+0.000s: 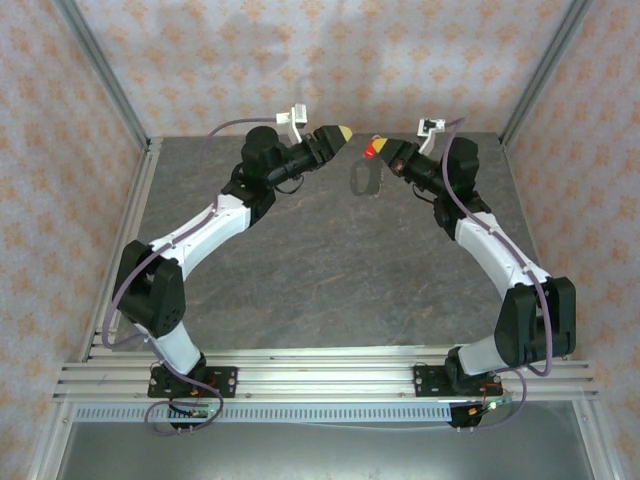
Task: Put the keys on the keyring
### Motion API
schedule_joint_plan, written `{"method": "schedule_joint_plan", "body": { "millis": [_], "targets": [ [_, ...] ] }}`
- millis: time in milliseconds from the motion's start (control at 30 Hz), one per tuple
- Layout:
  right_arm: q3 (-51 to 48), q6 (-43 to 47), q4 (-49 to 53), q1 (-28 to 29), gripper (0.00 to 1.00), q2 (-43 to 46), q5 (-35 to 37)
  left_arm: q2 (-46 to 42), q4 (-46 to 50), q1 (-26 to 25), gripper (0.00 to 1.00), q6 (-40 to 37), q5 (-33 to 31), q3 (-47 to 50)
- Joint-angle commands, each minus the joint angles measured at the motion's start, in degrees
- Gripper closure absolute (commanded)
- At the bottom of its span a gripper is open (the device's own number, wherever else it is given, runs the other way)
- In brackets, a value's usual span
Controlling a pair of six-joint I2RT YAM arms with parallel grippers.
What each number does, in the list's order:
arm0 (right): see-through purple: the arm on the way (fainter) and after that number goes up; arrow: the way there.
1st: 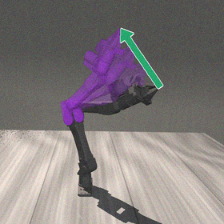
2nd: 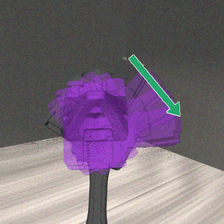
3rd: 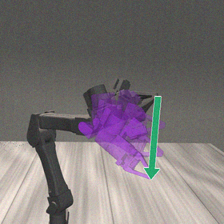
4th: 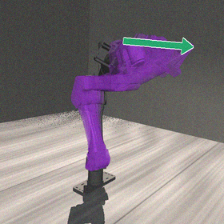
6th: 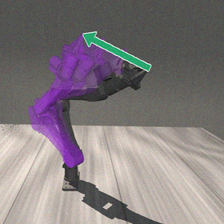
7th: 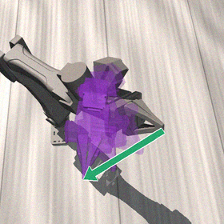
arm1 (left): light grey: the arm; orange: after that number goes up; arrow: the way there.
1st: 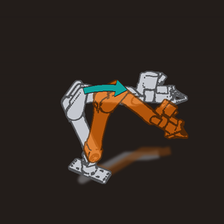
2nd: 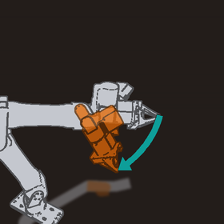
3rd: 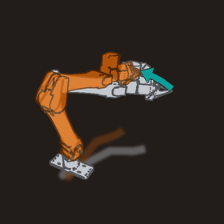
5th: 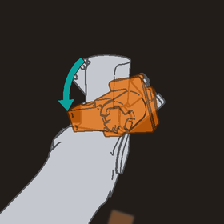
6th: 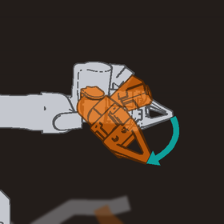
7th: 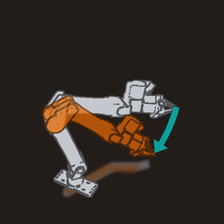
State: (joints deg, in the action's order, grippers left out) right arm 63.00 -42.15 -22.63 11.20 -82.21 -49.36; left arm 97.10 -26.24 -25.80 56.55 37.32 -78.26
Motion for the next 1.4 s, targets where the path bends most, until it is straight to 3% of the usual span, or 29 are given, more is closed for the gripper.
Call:
{"method": "schedule_joint_plan", "body": {
  "millis": [0, 167, 433, 633, 767, 1100, 1367],
  "targets": [
    [3.3, 1.5, 1.8, -0.3, 1.00, 2.3, -1.9, -2.1, 1.3, -0.2, 0.39, 0.0, -1.1, 1.8],
    [4.7, 1.4, 4.9, -0.3, 1.00, 2.7, -1.1, -4.6, 3.5, -0.2, 0.37, -4.3, -0.6, 4.6],
    [6.4, 1.2, 7.9, -0.3, 1.00, 2.4, 0.4, -7.3, 19.1, -0.5, 0.36, -24.6, 0.3, 3.4],
    [6.8, 0.8, 8.5, -0.3, 1.00, 2.4, 0.3, -6.8, 24.0, -1.1, 0.36, -30.5, 0.3, 1.0],
    [7.1, 1.6, 8.5, -0.3, 1.00, 2.5, -1.4, -5.9, 20.9, -1.1, 0.36, -26.3, -0.1, 0.7],
    [11.6, 8.2, 12.9, -1.3, 1.00, -1.2, -12.4, -5.8, 9.2, -1.1, 0.34, -1.2, -6.0, 3.1],
    [13.4, 9.0, 12.9, -1.6, 1.00, -1.9, -15.5, -5.9, 3.2, -1.1, 0.33, 15.6, -8.8, 6.3]
  ]
}}
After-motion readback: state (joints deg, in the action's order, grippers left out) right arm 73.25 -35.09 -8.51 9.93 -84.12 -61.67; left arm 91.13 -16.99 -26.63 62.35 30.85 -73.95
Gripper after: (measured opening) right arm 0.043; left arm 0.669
